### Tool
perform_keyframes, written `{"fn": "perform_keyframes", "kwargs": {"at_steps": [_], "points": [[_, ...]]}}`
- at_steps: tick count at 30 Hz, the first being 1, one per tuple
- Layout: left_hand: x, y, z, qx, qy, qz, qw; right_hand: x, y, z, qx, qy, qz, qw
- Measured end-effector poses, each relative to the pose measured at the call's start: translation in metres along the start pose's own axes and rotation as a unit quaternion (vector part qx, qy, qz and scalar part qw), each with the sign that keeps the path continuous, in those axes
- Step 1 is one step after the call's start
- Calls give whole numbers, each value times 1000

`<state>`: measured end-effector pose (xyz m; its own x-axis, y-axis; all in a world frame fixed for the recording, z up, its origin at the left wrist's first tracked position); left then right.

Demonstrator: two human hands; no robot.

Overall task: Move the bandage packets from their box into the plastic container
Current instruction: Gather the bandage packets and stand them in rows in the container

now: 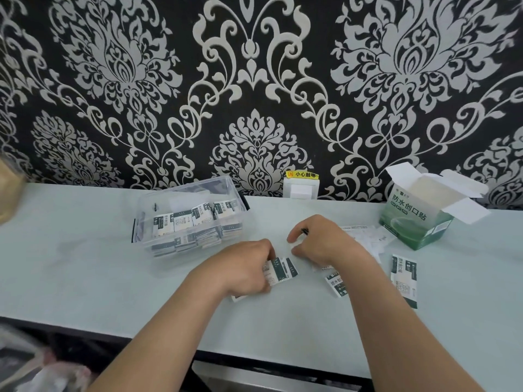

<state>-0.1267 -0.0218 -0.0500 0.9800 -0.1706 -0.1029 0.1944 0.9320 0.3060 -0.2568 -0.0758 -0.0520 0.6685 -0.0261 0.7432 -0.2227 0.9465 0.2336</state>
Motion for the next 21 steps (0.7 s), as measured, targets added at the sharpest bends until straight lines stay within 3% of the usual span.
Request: {"fn": "perform_keyframes", "kwargs": {"at_steps": [5, 19, 21], "points": [[-5, 0, 3, -28, -34, 3, 999, -1, 0, 5, -20, -39, 7, 999], [9, -1, 0, -7, 25, 58, 998, 17, 19, -16, 148, 24, 0, 989], [12, 2, 2, 0, 16, 66, 998, 19, 20, -18, 162, -8, 9, 987]]}}
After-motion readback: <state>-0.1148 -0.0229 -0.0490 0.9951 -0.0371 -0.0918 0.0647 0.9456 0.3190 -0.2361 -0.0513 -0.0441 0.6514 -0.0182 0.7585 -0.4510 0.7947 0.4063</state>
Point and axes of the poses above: each hand's wrist, its own y-axis away from the middle knuckle, its own z-axis out of the back of the hand, x = y × z, the point moved 6 cm from there along -y, towards the middle knuckle, and after that the axes turned 8 degrees about -y, right-handed, at the moved point
